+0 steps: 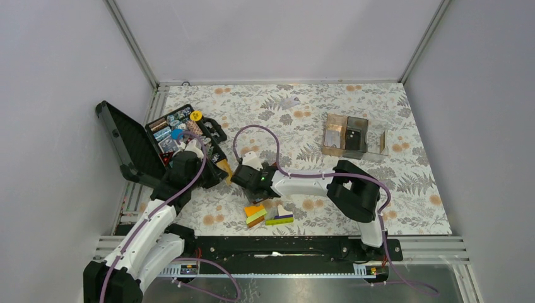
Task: Put the credit cards into the card holder
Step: Insert the credit card into the card holder.
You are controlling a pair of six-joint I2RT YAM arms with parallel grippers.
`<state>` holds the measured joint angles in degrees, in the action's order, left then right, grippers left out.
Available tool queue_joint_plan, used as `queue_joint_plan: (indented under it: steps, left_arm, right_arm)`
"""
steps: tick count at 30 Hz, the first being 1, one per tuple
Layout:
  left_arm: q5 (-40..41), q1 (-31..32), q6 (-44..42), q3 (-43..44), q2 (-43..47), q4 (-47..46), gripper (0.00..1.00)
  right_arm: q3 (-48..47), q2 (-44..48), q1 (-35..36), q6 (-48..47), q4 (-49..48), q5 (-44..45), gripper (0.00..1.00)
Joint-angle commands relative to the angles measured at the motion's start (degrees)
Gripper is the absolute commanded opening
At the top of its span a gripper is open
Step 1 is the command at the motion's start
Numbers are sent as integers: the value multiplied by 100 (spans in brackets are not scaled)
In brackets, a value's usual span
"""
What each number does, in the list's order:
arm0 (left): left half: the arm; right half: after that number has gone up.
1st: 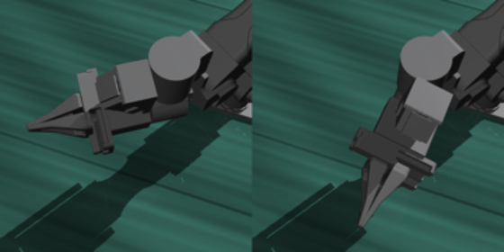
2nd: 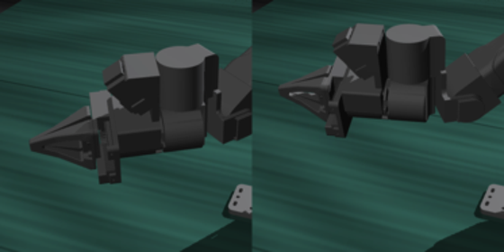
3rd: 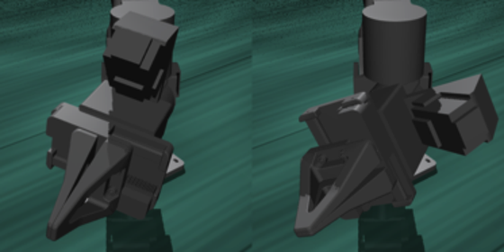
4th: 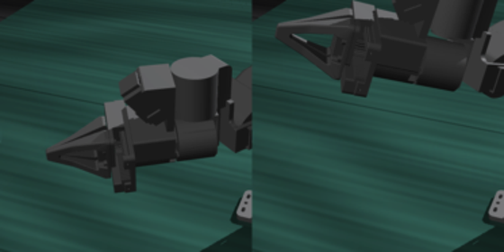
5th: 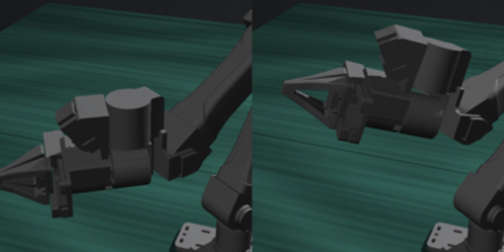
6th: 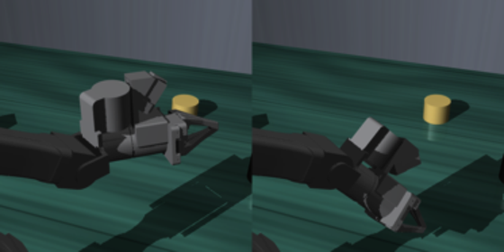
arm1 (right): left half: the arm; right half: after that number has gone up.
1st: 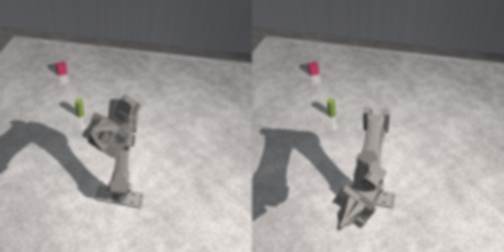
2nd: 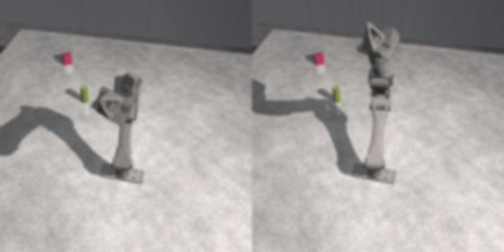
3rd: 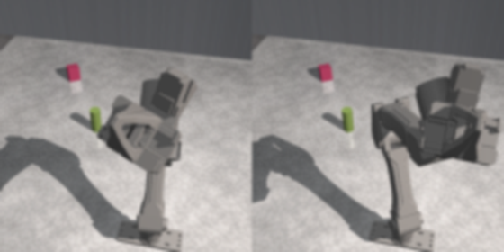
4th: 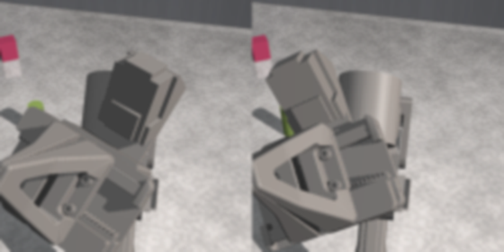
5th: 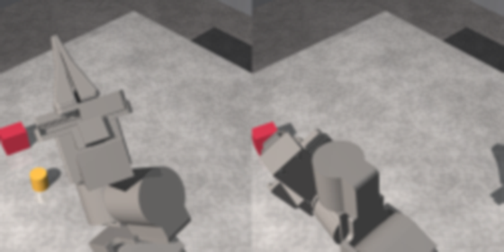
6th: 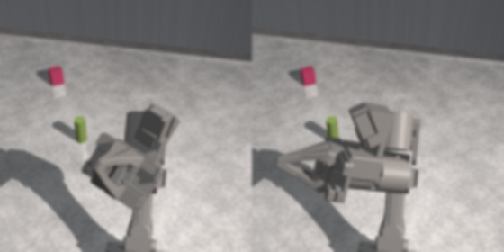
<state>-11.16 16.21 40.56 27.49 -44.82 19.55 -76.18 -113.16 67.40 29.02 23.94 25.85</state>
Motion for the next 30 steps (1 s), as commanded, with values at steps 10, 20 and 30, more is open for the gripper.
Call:
queue_joint_plan:
  steps: [10, 20, 30]
  left_arm:
    - [21, -91, -69, 78, 190, -58, 0]
    - [-125, -109, -183, 200, 299, 176, 0]
    - [-480, -102, -197, 153, 170, 68, 0]
  right_arm:
    - [121, -390, -37, 186, 119, -673, 65]
    - [1116, 657, -603, 576, -1026, -1986, 49]
    - [2221, 1433, -1369, 1110, -2308, -3067, 39]
